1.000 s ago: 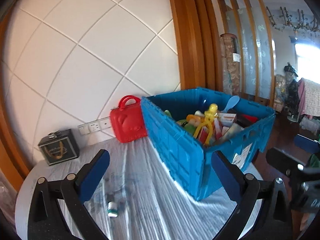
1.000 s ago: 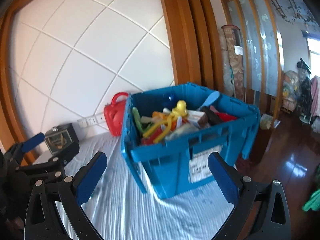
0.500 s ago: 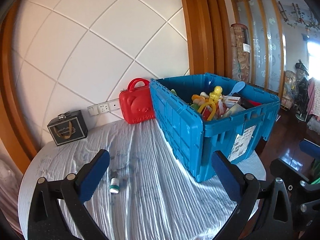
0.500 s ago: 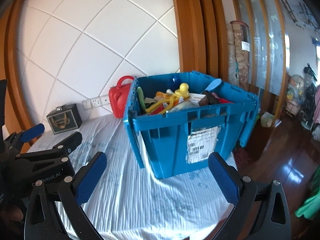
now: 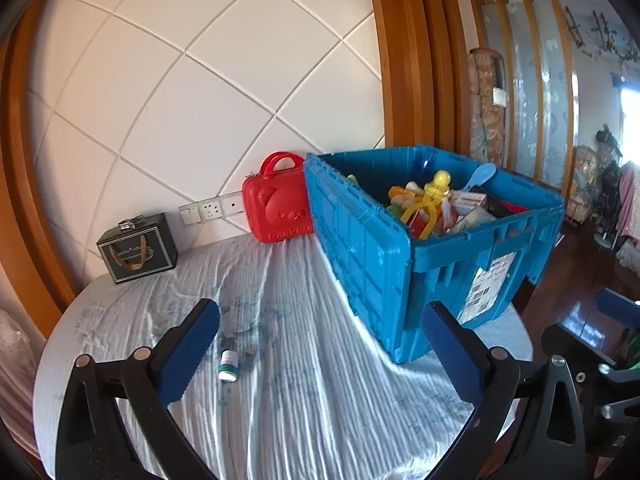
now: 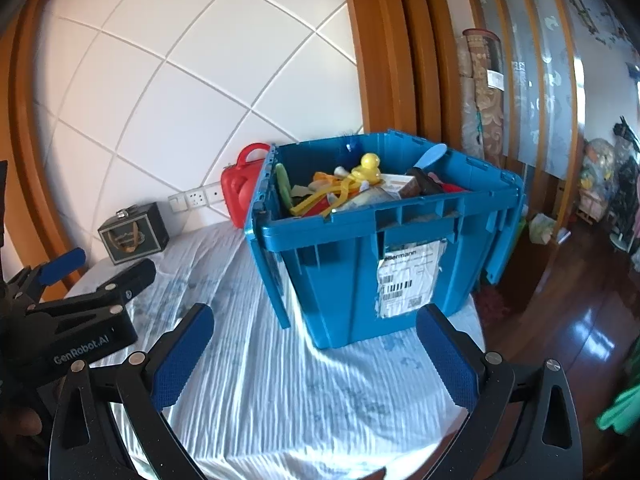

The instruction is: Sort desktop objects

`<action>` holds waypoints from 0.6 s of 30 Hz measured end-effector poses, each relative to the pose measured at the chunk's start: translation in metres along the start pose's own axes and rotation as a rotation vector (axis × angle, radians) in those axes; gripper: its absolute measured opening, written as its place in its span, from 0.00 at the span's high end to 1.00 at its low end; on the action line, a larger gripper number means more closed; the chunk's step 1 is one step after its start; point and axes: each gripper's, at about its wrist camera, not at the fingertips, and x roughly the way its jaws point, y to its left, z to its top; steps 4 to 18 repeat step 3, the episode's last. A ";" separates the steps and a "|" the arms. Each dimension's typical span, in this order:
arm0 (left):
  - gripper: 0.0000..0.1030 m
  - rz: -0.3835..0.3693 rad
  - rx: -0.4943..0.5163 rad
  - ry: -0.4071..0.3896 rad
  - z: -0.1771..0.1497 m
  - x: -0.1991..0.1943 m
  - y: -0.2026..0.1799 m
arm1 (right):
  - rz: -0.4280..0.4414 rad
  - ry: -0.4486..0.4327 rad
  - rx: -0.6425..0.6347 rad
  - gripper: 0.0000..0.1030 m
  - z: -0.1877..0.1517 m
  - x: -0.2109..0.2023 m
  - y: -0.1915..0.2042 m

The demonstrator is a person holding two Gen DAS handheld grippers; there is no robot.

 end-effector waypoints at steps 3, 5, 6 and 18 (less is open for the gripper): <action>0.00 0.010 -0.006 -0.010 0.001 -0.001 0.001 | 0.002 0.002 -0.001 0.00 0.000 0.002 0.000; 0.00 0.010 -0.006 -0.010 0.001 -0.001 0.001 | 0.002 0.002 -0.001 0.00 0.000 0.002 0.000; 0.00 0.010 -0.006 -0.010 0.001 -0.001 0.001 | 0.002 0.002 -0.001 0.00 0.000 0.002 0.000; 0.00 0.010 -0.006 -0.010 0.001 -0.001 0.001 | 0.002 0.002 -0.001 0.00 0.000 0.002 0.000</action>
